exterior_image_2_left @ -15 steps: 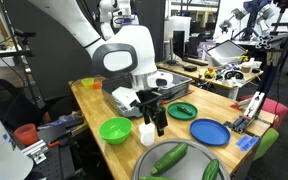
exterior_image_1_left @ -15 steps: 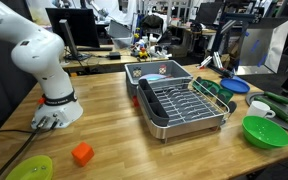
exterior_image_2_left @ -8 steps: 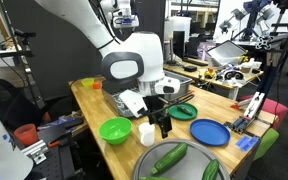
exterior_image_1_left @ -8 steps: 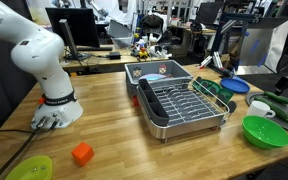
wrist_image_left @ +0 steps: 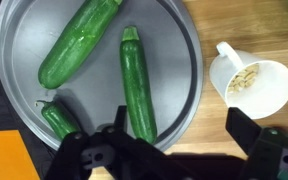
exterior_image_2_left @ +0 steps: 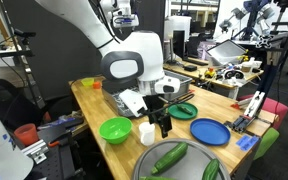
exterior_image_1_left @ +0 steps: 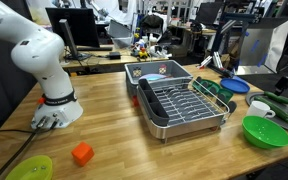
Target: Put the green object onto the blue plate.
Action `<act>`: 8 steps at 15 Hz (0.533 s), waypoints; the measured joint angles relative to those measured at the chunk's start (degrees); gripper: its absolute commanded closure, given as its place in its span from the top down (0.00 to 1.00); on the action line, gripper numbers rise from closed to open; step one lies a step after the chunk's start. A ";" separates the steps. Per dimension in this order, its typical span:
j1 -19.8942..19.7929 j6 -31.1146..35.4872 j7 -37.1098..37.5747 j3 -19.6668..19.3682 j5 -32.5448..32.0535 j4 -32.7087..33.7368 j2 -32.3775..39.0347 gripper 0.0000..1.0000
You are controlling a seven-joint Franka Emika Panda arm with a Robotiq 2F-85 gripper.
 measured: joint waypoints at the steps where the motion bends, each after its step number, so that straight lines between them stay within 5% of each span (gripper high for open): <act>1: -0.11 -0.09 -0.55 0.12 0.44 0.10 0.19 1.00; 8: -3.81 -0.43 -9.34 1.80 1.81 6.21 8.38 1.00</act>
